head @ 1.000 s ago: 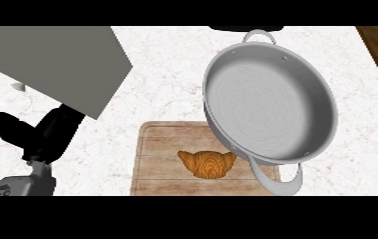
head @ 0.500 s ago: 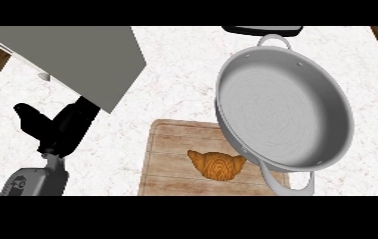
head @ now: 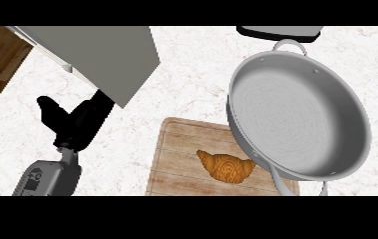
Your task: Pick the croissant from the cutting board and place it in the pot
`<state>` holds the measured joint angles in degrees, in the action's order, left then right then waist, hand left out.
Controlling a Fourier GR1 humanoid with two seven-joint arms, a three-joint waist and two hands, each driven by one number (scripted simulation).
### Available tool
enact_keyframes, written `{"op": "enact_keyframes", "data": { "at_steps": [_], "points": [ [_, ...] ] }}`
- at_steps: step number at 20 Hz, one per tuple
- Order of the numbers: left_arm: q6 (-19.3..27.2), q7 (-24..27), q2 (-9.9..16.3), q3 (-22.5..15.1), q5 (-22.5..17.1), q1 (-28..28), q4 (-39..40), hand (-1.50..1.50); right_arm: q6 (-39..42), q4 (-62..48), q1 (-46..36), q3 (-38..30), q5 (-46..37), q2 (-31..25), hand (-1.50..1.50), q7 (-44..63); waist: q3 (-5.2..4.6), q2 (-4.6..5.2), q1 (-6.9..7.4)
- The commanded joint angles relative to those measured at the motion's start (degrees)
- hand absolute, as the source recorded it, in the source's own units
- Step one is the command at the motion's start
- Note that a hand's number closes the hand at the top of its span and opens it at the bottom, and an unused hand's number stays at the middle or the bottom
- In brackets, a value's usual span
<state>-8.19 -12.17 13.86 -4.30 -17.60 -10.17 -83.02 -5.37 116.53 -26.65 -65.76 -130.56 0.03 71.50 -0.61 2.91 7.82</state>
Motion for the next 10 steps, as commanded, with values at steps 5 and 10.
{"op": "enact_keyframes", "data": {
  "at_steps": [5, 10],
  "points": [
    [-1.5, -0.9, -4.3, -5.5, 0.8, -1.1, -0.4, 0.00, 6.7, 1.0, -14.4, -1.1, -15.6, 0.0, 1.50, 13.7, 0.43, -0.45, 0.71],
    [-0.2, -2.2, -5.2, -5.8, 1.0, -0.9, -1.6, 0.00, 3.2, 4.1, -19.4, -2.2, -19.4, 0.0, 1.50, 13.7, 0.66, -0.73, 0.39]
  ]
}}
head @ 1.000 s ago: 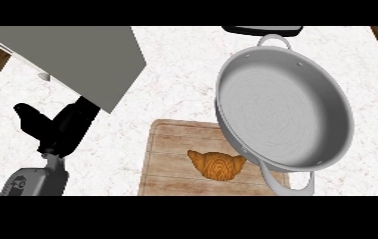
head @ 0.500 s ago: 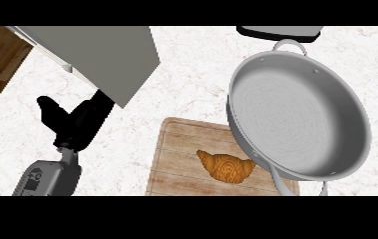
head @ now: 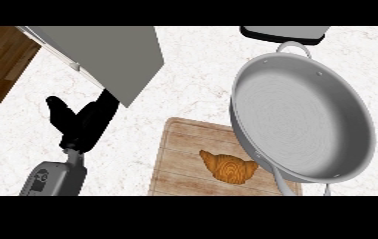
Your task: Pick the croissant from the cutting board and place it in the pot
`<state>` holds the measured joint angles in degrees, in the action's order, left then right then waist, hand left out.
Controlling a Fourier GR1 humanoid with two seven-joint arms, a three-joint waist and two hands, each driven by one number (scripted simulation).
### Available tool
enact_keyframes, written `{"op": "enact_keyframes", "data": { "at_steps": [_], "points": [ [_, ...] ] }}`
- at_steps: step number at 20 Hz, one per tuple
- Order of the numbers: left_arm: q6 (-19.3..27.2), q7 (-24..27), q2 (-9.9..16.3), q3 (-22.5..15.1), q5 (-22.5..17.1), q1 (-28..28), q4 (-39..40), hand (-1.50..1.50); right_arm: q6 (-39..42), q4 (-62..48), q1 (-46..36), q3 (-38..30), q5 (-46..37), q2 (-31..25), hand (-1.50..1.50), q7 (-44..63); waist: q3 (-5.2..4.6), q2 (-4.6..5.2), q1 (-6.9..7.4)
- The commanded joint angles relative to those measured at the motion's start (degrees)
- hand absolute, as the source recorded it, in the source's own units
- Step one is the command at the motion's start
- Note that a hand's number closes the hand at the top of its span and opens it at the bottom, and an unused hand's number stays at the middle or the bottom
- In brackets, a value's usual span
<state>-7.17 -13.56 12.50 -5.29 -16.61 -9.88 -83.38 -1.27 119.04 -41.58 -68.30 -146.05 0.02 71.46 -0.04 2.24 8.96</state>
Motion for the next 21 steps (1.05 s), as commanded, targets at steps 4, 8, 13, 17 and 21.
{"op": "enact_keyframes", "data": {
  "at_steps": [4, 8, 13, 17, 21],
  "points": [
    [-1.5, 0.1, -3.9, -4.8, 0.3, -0.7, -1.4, 0.00, -7.6, 3.3, -6.3, 4.6, -5.4, 0.0, -1.50, 13.8, 0.03, 0.31, -0.79],
    [-1.3, -1.3, -3.4, -4.3, -0.1, -0.7, -3.4, 0.00, -10.8, 4.1, -5.5, 7.3, -7.3, 0.0, -1.50, 13.7, 0.18, 0.28, -0.55],
    [-1.2, -0.3, -4.4, -5.1, 0.6, 1.3, -3.2, 0.00, -13.9, 4.3, -2.6, 10.4, -11.2, 0.0, -1.50, 13.5, 0.20, 0.48, -1.07],
    [-1.5, -1.7, -3.4, -4.0, -0.1, -0.4, -3.5, 0.00, -10.4, 5.9, -1.8, 11.7, -18.8, 0.0, -1.50, 13.7, 0.09, 0.53, -1.26],
    [-1.2, -0.9, -3.8, -5.1, 1.6, 0.5, -3.7, 0.00, -8.7, 8.5, -3.3, 13.7, -24.5, 0.0, -1.50, 13.8, -0.02, 0.74, -0.16]
  ]
}}
